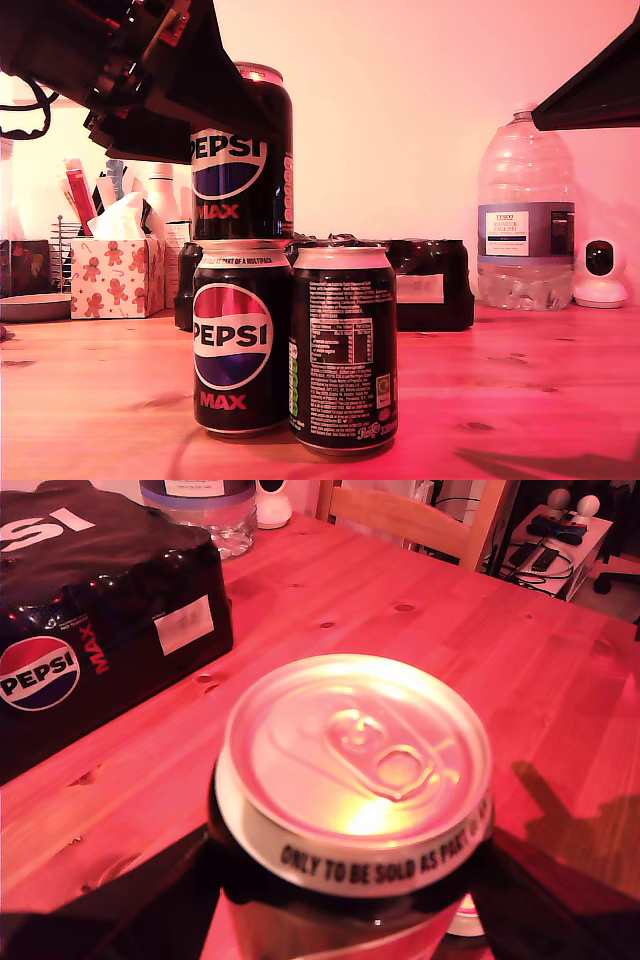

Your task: Stack up the Pepsi cans on top of each other

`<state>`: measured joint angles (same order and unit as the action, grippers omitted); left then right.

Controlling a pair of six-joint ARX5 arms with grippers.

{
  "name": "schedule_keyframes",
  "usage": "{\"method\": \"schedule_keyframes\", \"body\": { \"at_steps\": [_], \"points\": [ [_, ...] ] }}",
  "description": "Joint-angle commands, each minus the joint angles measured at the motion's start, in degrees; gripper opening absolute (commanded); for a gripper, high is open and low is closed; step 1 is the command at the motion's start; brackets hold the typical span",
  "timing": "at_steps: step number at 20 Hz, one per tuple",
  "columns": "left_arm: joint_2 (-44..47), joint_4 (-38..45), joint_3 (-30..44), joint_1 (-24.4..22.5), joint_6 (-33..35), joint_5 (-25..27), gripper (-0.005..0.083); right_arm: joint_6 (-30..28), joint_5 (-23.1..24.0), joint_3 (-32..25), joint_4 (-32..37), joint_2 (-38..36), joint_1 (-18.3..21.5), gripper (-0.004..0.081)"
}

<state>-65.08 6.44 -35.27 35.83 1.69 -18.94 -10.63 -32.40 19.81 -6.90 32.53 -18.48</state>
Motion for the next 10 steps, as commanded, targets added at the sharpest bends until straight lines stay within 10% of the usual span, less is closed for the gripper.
{"method": "schedule_keyframes", "body": {
  "at_steps": [1,5,10],
  "points": [
    [-0.5,0.83,-0.79,-0.04,0.28,0.35,0.0442,-0.33,0.0,-0.63,0.44,0.31,-0.26,-0.0013],
    [-0.5,0.94,-0.79,-0.04,0.31,0.22,0.0715,-0.33,0.0,-0.63,0.44,0.31,-0.26,-0.0013],
    [-0.35,2.97,-0.9,-0.04,1.36,-0.11,0.0736,-0.31,-0.02,-0.63,0.46,0.31,-0.26,-0.0013]
  ]
}}
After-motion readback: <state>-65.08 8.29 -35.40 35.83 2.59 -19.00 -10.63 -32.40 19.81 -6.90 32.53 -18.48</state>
